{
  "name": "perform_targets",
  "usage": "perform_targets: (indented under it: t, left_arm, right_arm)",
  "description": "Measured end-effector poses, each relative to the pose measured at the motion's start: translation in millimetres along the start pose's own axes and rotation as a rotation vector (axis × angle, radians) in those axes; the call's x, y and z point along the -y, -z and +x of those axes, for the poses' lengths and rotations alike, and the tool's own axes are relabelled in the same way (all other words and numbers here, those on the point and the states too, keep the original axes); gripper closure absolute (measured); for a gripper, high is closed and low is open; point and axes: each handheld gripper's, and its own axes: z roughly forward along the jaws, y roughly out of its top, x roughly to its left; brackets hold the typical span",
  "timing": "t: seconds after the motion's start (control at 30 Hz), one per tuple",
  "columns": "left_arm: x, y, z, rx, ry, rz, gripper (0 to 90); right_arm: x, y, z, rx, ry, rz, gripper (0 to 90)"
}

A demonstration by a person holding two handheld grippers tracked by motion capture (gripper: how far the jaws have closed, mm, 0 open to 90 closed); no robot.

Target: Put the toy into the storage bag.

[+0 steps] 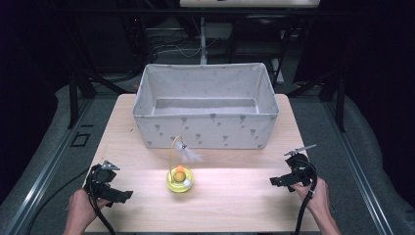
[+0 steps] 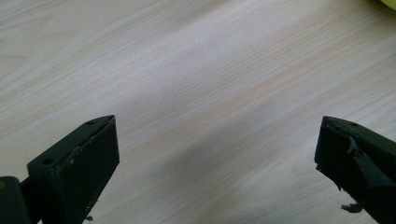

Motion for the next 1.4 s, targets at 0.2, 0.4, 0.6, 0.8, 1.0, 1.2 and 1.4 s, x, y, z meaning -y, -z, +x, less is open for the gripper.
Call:
perform_targets:
  t: [0.2,0.4,0.6,0.8,1.0,1.2,1.4]
  left_arm:
    - [-3.7,-0.3,-8.6,0.008,-0.033,0.034,0.3]
    - [-7.1,4.7,-17.9,0.026,-0.063,0.047,0.3]
    - [-17.4,9.3,-24.7,0.059,-0.07,0.048,0.3]
    - [-24.3,16.5,-32.5,0.091,-0.08,0.044,0.2]
    - [-29.9,22.0,-39.3,0.123,-0.079,0.041,0.2]
    - [-39.8,26.9,-43.3,0.146,-0.094,0.054,0.1]
    - [-53.5,39.8,-46.2,0.174,-0.094,0.057,0.1]
  right_arm:
    - [-0.1,1.4,1.3,-0.006,-0.001,-0.008,0.0]
    - [-1.2,-0.8,4.6,-0.001,0.011,-0.012,0.0]
    - [-1.2,-1.2,7.9,-0.014,0.032,-0.004,0.1]
    - [-2.0,-0.9,13.0,-0.013,0.054,-0.008,0.0]
    - [-1.2,-0.4,15.9,-0.028,0.068,-0.009,0.0]
    - [-0.1,1.5,15.4,-0.038,0.058,-0.023,0.0]
    - [-0.8,0.5,17.1,-0.03,0.079,-0.016,0.0]
